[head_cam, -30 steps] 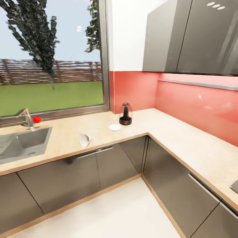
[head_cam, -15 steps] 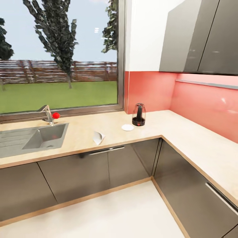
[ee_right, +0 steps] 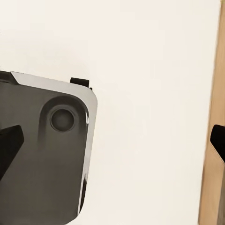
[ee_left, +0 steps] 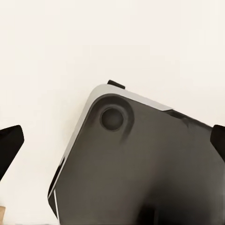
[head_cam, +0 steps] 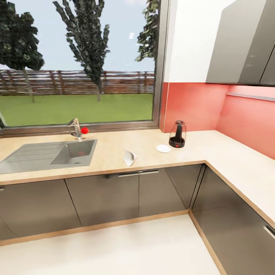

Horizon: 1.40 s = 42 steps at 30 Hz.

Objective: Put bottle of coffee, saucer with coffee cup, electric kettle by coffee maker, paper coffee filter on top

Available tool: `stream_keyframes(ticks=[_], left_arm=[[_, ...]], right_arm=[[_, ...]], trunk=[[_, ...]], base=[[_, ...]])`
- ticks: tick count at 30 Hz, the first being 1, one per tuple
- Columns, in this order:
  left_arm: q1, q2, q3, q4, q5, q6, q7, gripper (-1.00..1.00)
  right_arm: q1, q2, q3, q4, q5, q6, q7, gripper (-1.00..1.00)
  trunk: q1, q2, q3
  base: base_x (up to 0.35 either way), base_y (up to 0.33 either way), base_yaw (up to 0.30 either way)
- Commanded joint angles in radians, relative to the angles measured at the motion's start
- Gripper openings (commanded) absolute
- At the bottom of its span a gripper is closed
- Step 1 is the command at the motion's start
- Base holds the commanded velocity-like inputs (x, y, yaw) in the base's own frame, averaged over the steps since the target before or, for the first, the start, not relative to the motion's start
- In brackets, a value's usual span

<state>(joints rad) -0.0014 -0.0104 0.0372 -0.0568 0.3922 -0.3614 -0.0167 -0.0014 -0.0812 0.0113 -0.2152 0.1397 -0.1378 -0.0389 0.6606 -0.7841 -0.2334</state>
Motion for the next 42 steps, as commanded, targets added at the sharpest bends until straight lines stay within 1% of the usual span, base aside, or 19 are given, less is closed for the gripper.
stream_keyframes(ticks=[1, 32, 37, 39, 40, 42], left_arm=[[0.0, 0.0, 0.003, 0.001, 0.002, -0.002, -0.002, 1.0], [0.0, 0.0, 0.003, 0.006, 0.001, -0.004, -0.002, 1.0], [0.0, -0.001, 0.003, 0.006, 0.001, -0.005, -0.002, 1.0], [0.0, -0.002, 0.003, 0.008, 0.001, -0.015, -0.002, 1.0], [0.0, -0.002, 0.002, 0.016, 0.0, -0.034, -0.002, 1.0], [0.0, -0.002, 0.001, 0.02, -0.001, -0.042, -0.003, 1.0]], right_arm=[[0.0, 0.0, 0.001, 0.0, 0.009, -0.002, -0.004, 1.0], [0.0, 0.0, 0.0, 0.0, 0.009, -0.002, -0.004, 1.0], [0.0, -0.001, -0.001, 0.0, 0.008, -0.002, -0.004, 1.0], [0.0, -0.001, -0.001, 0.0, 0.008, -0.001, -0.004, 1.0], [0.0, -0.002, 0.0, 0.001, 0.007, 0.0, -0.004, 1.0], [0.0, -0.003, 0.0, 0.002, 0.006, 0.001, -0.004, 1.0]], trunk=[[0.0, -0.001, -0.001], [0.0, -0.001, -0.001], [0.0, -0.001, -0.001], [0.0, -0.001, -0.001], [0.0, -0.001, -0.001], [0.0, -0.001, -0.001]], base=[[0.0, 0.0, 0.277], [0.0, 0.0, 0.277], [0.036, 0.0, 0.087], [0.262, 0.0, 0.008], [0.318, 0.0, 0.002], [0.328, -0.03, 0.001]])
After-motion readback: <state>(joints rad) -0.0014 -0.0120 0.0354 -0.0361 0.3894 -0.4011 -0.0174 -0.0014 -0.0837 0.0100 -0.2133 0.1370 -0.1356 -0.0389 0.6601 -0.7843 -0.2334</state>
